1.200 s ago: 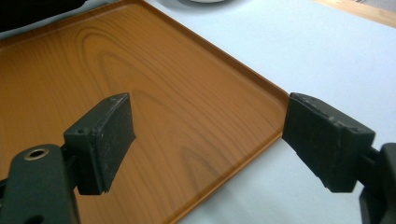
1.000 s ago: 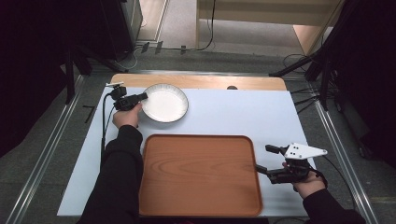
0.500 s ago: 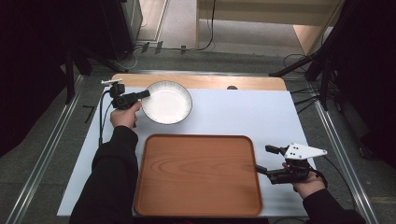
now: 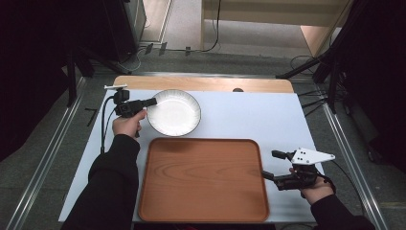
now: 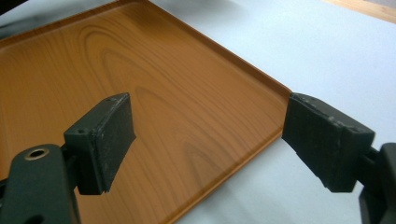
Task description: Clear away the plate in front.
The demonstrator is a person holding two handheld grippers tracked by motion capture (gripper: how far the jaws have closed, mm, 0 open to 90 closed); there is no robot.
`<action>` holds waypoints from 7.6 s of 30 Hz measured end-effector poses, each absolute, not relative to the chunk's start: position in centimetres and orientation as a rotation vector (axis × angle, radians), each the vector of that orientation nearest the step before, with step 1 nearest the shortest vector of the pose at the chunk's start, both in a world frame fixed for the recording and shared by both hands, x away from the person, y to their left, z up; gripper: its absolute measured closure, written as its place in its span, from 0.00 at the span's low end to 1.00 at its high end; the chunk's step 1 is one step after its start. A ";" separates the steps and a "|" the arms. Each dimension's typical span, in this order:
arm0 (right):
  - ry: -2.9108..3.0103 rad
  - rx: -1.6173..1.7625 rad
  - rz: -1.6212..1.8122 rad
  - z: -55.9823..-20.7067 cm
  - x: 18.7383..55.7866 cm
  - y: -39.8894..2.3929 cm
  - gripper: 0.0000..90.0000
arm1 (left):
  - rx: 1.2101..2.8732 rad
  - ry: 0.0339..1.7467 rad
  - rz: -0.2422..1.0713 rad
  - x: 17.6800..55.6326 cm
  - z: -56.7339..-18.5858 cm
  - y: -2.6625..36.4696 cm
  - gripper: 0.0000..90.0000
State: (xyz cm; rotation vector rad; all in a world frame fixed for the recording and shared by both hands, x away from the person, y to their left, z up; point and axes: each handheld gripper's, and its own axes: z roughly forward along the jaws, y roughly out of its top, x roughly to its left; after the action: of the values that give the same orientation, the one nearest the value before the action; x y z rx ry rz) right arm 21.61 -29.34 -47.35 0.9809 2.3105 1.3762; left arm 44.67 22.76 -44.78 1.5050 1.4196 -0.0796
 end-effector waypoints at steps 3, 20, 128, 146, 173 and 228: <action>2.307 0.982 1.379 -47.3 21.6 -29.4 0.19 | 1.509 1.419 -0.096 44.0 -44.8 23.0 0.93; 2.248 0.985 1.455 -47.2 21.6 -29.6 0.19 | 1.541 1.392 -0.150 41.5 -44.8 22.6 0.92; 2.327 0.983 1.406 -47.5 21.7 -29.2 0.20 | 2.009 1.194 -0.162 32.4 -49.7 14.3 0.88; 2.336 0.985 1.397 -47.5 21.6 -29.2 0.20 | 2.052 1.141 -0.166 31.9 -47.8 14.6 0.55; 2.338 0.992 1.398 -47.6 21.6 -29.3 0.20 | 2.148 1.026 -0.077 31.1 -46.0 17.8 0.36; 2.338 0.981 1.407 -47.6 21.8 -29.2 0.20 | 2.073 0.970 0.282 28.3 -45.0 27.8 0.26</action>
State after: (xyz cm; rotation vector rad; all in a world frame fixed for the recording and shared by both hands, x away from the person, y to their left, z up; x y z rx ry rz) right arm 21.77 -29.17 -47.56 0.9813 2.3384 1.4074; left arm 28.31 27.82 -45.01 2.0729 0.9703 0.2821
